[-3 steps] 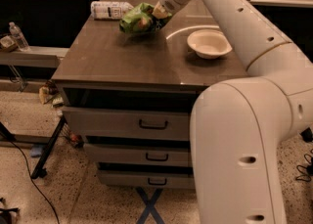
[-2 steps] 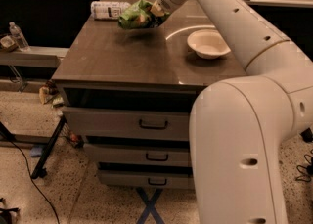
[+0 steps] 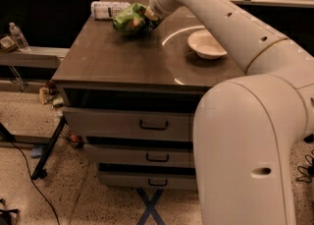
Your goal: Move green rice chip bag near blue plastic bottle
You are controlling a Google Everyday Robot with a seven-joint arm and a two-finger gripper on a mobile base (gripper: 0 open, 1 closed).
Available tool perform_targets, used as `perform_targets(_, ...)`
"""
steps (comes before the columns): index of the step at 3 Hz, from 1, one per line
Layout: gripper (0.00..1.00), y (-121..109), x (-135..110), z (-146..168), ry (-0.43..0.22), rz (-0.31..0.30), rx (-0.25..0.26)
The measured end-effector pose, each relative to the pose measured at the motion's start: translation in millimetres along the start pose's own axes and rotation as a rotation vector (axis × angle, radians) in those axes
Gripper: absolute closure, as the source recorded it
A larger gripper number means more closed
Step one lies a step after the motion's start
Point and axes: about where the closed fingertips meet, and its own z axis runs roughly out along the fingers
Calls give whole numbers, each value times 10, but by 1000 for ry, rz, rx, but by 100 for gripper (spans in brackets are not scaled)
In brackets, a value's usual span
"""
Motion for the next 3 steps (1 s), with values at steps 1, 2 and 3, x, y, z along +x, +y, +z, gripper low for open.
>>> perform_targets(1, 35, 106, -5, 46, 0, -3, -2)
perform_targets(2, 12, 173, -33, 94, 3, -2, 5)
perform_targets(3, 0, 225, -91, 167, 7, 9, 23)
